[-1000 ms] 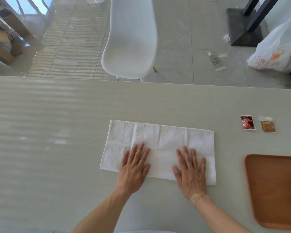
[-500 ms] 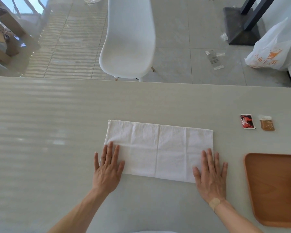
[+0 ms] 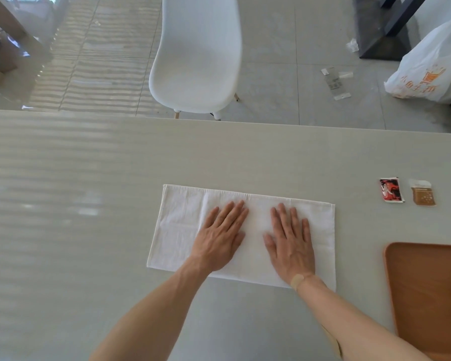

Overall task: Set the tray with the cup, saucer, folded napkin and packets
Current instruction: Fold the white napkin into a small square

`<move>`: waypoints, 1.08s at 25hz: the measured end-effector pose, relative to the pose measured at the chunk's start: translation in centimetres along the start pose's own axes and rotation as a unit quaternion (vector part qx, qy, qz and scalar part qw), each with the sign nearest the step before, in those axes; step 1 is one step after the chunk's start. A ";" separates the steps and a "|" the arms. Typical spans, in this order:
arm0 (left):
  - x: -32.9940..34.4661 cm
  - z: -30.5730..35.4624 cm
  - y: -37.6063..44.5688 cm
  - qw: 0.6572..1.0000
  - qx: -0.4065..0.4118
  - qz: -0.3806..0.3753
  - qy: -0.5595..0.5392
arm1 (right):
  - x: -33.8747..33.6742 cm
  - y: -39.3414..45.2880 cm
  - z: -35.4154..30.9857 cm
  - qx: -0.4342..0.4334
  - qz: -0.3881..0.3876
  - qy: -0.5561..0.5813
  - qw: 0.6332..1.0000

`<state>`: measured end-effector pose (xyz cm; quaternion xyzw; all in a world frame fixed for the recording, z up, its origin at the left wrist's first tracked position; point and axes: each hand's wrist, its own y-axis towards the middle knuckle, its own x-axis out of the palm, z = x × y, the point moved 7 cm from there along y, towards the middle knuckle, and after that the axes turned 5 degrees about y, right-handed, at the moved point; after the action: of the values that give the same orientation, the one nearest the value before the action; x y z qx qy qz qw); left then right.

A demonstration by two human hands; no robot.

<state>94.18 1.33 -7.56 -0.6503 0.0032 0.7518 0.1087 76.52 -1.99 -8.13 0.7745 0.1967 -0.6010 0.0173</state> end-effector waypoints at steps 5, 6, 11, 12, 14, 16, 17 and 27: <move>-0.7 -10.5 -2.9 0.991 -0.132 -0.004 0.033 | -2.1 -0.7 7.7 0.093 0.036 -0.004 0.995; -0.9 -11.6 -3.4 0.988 -0.148 -0.006 0.032 | -2.3 -0.8 8.1 0.096 0.036 -0.005 0.995; -1.5 -10.0 -2.6 0.983 -0.181 0.020 0.015 | -2.7 0.3 5.3 0.057 0.041 -0.011 0.997; -1.4 -7.7 -1.3 0.990 -0.140 0.027 0.002 | -2.6 1.2 3.3 0.013 0.036 -0.007 0.999; -1.2 -1.9 1.5 0.999 -0.037 0.026 -0.028 | -2.1 2.9 -1.1 -0.057 0.015 0.002 0.998; -0.7 1.8 3.3 0.999 -0.001 0.014 -0.031 | -1.3 4.3 -3.5 -0.064 -0.007 0.003 0.998; -0.5 2.0 3.8 1.000 -0.005 0.010 -0.024 | -1.0 4.8 -3.6 -0.056 -0.016 0.001 0.998; -1.0 -14.1 -1.0 0.991 -0.131 -0.003 0.039 | -2.8 3.3 8.5 0.102 0.034 -0.011 0.994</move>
<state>108.28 0.12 -8.60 -0.6880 -0.0926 0.7193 0.0245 69.21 -8.07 -8.55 0.7717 0.1073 -0.6257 -0.0392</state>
